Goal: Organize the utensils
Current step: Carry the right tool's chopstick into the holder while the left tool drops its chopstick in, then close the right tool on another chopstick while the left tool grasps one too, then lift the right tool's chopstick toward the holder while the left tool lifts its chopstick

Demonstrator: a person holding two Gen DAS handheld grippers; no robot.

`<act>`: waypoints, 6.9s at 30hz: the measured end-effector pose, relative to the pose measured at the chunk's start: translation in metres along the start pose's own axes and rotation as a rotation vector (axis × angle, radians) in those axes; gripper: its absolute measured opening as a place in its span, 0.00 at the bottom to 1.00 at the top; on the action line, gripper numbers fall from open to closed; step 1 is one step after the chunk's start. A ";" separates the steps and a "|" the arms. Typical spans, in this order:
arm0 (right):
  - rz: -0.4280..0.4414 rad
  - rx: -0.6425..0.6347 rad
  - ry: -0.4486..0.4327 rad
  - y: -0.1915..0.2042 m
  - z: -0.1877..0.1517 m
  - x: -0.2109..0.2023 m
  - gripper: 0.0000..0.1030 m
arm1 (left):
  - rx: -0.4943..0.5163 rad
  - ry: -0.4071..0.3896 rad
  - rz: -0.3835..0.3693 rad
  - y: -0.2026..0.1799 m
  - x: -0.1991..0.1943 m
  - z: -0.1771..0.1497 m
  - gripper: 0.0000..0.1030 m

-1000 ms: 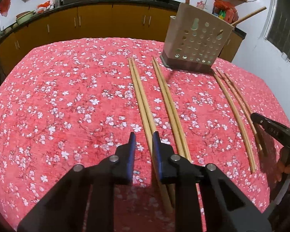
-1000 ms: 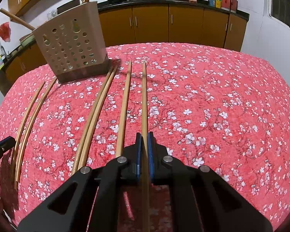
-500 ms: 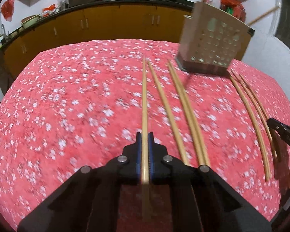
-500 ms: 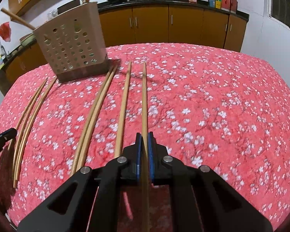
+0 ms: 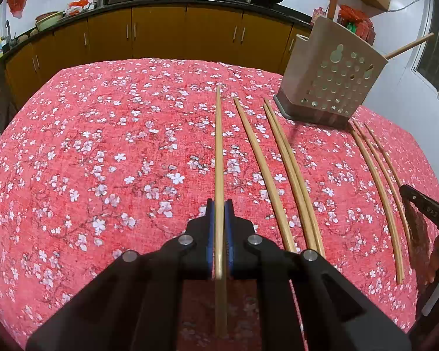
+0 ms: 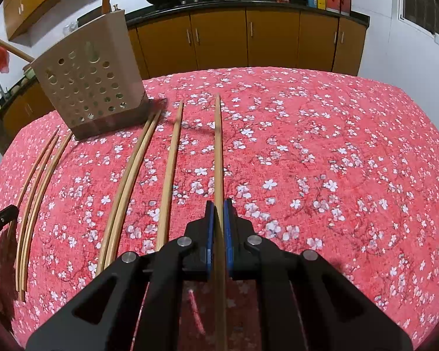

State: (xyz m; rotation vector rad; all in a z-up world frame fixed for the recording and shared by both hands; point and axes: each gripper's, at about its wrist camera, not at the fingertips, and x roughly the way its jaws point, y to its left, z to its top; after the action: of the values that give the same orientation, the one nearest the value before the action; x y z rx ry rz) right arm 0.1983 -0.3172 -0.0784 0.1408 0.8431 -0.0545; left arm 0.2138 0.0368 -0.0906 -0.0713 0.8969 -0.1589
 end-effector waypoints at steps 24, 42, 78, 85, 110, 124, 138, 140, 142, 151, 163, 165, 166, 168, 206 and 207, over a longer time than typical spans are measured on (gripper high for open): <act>-0.021 -0.019 -0.003 0.003 -0.002 -0.001 0.08 | -0.029 0.000 -0.019 0.002 -0.005 -0.001 0.09; 0.005 -0.020 0.000 0.007 -0.013 -0.013 0.08 | 0.000 0.001 0.032 -0.006 -0.011 -0.011 0.08; 0.089 -0.009 -0.453 0.013 0.055 -0.151 0.07 | 0.026 -0.370 -0.113 -0.013 -0.162 0.077 0.07; 0.236 0.011 -0.617 0.027 0.085 -0.202 0.07 | 0.092 -0.437 -0.213 -0.041 -0.196 0.097 0.07; 0.268 -0.036 -0.526 0.080 0.131 -0.124 0.07 | 0.033 -0.481 -0.173 -0.093 -0.126 0.171 0.08; 0.278 -0.031 -0.541 0.079 0.128 -0.145 0.31 | 0.001 -0.480 -0.197 -0.082 -0.133 0.159 0.19; 0.110 0.023 -0.304 0.017 0.058 -0.101 0.32 | 0.008 -0.373 -0.040 -0.035 -0.124 0.074 0.28; 0.128 0.040 -0.183 0.012 0.040 -0.073 0.32 | -0.003 -0.308 -0.020 -0.027 -0.108 0.061 0.28; 0.145 0.041 -0.097 0.013 0.021 -0.052 0.32 | -0.017 -0.239 -0.008 -0.018 -0.089 0.043 0.28; 0.075 -0.087 0.001 0.039 -0.021 -0.020 0.15 | -0.036 -0.071 -0.067 -0.017 -0.045 -0.004 0.28; 0.046 -0.021 -0.003 0.019 -0.018 -0.015 0.08 | 0.019 0.018 -0.129 -0.043 -0.022 -0.018 0.19; 0.045 -0.022 -0.003 0.019 -0.018 -0.015 0.08 | 0.043 0.041 -0.116 -0.049 -0.015 -0.021 0.16; 0.045 -0.022 -0.003 0.019 -0.018 -0.015 0.08 | 0.050 0.049 -0.107 -0.050 -0.013 -0.022 0.15; 0.046 -0.022 -0.002 0.019 -0.018 -0.015 0.08 | 0.078 0.040 -0.076 -0.055 -0.010 -0.024 0.13; 0.034 -0.024 -0.003 0.021 -0.011 -0.010 0.08 | -0.028 0.004 -0.051 -0.001 -0.004 -0.002 0.09; 0.034 -0.025 -0.003 0.021 -0.011 -0.010 0.08 | -0.028 0.004 -0.050 -0.002 -0.003 -0.002 0.09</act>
State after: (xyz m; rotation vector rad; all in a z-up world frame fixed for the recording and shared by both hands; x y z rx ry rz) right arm 0.1862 -0.2951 -0.0759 0.1318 0.8382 -0.0127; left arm 0.2098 0.0350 -0.0893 -0.1195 0.9021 -0.1935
